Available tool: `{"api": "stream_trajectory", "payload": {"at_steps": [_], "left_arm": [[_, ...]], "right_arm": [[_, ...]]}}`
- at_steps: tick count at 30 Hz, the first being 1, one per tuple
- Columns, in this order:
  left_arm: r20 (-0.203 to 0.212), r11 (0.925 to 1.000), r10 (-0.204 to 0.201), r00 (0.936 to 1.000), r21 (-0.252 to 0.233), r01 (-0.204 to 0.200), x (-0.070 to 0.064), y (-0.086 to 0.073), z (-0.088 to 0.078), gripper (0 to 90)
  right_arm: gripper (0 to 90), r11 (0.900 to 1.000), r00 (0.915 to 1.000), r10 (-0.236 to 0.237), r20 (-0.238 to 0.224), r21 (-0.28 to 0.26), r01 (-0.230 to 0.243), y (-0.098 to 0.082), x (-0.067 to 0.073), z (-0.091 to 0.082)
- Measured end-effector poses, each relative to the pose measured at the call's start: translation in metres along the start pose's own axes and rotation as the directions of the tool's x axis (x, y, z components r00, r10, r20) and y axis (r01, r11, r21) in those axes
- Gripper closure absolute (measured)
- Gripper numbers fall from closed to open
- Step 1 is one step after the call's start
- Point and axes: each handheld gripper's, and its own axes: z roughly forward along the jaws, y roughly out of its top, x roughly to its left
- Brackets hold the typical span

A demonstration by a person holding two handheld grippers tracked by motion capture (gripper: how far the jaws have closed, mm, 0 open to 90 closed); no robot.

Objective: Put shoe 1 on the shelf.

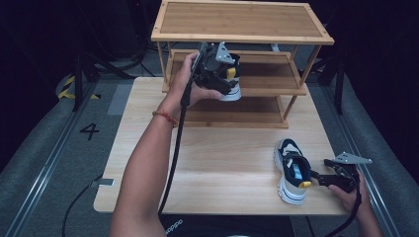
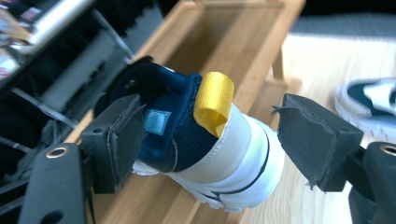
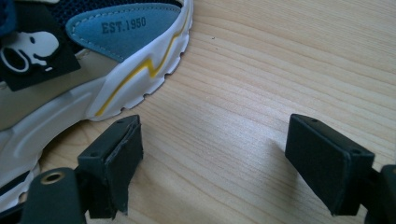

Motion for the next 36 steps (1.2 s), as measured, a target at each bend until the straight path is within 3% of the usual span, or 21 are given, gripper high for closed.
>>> {"api": "stream_trajectory", "payload": {"at_steps": [1,3,5,6,9,11,12,14,16,17,20,22,25,27,30,31,34,36], "left_arm": [[-0.013,0.9994,-0.025,0.9996,-0.025,0.025,-0.002,-0.005,-0.004,23.4],[-0.045,0.9979,-0.053,0.9976,-0.04,0.051,-0.006,-0.011,-0.007,23.1],[-0.051,0.9963,-0.07,0.9962,-0.053,0.067,-0.009,-0.016,-0.009,22.1],[-0.066,0.9938,-0.097,0.9931,-0.06,0.093,-0.013,-0.023,-0.008,22.0],[-0.102,0.994,-0.105,0.9892,-0.042,0.101,-0.022,-0.038,-0.003,21.9],[-0.079,0.9879,-0.154,0.9849,-0.035,0.151,-0.025,-0.046,0.006,20.9],[-0.089,0.987,-0.161,0.9829,-0.014,0.16,-0.025,-0.048,0.01,21.0],[-0.101,0.9851,-0.171,0.9801,-0.002,0.172,-0.025,-0.048,0.02,20.9],[-0.138,0.9844,-0.172,0.9754,0.012,0.175,-0.025,-0.048,0.029,21.0],[-0.131,0.9846,-0.172,0.9764,0.01,0.175,-0.024,-0.047,0.031,16.2],[-0.088,0.9793,-0.202,0.9753,-0.014,0.202,-0.022,-0.047,0.037,15.4],[-0.089,0.9779,-0.209,0.9738,-0.016,0.208,-0.021,-0.046,0.039,14.5],[-0.126,0.98,-0.197,0.9722,0.0,0.199,-0.02,-0.043,0.041,16.1],[-0.177,0.9839,-0.172,0.9691,0.02,0.178,-0.018,-0.041,0.043,17.2],[-0.184,0.9811,-0.186,0.9651,0.017,0.193,-0.012,-0.041,0.047,20.1],[-0.177,0.983,-0.177,0.9682,0.018,0.183,-0.009,-0.042,0.047,18.3],[-0.168,0.9777,-0.202,0.9648,0.023,0.209,-0.002,-0.045,0.05,19.9],[-0.17,0.9715,-0.232,0.9577,0.007,0.237,0.004,-0.048,0.051,20.4]], "right_arm": [[19.5,1.0,1.0,0.0,0.0,0.0,0.0,0.0,0.0,0.0],[19.5,1.0,1.0,0.0,-0.001,0.0,0.0,0.0,0.0,0.0],[19.5,1.0,1.0,-0.001,0.0,0.001,0.001,0.0,0.0,0.0],[19.5,1.0,1.0,-0.001,-0.001,0.0,0.001,0.0,0.0,0.0],[19.5,1.0,1.0,0.0,-0.001,0.0,0.0,0.0,0.0,0.0],[19.5,1.0,1.0,-0.001,0.0,0.001,0.001,0.0,0.0,0.0],[19.5,1.0,1.0,-0.001,0.0,0.001,0.001,0.0,0.0,0.0],[19.5,1.0,1.0,-0.001,0.0,0.001,0.001,0.0,0.0,0.0],[19.5,1.0,1.0,-0.001,0.0,0.001,0.001,0.0,0.0,0.0],[19.5,1.0,1.0,-0.001,0.0,0.001,0.001,0.0,0.0,0.0],[19.4,1.0,1.0,-0.002,0.0,0.001,0.002,0.0,0.0,0.0],[19.4,1.0,1.0,-0.001,0.0,0.001,0.001,0.0,0.0,0.0],[19.5,1.0,1.0,-0.002,0.0,0.001,0.002,0.0,0.0,0.0],[19.5,1.0,1.0,-0.001,-0.001,0.0,0.001,0.0,0.0,0.0],[19.5,1.0,1.0,-0.001,0.0,0.001,0.001,0.0,0.0,0.0],[19.5,1.0,1.0,-0.002,0.0,0.001,0.002,0.0,0.0,0.0],[19.5,1.0,1.0,-0.001,0.0,0.001,0.001,0.0,0.0,0.0],[19.5,1.0,1.0,-0.001,0.0,0.001,0.001,0.0,0.0,0.0]]}}
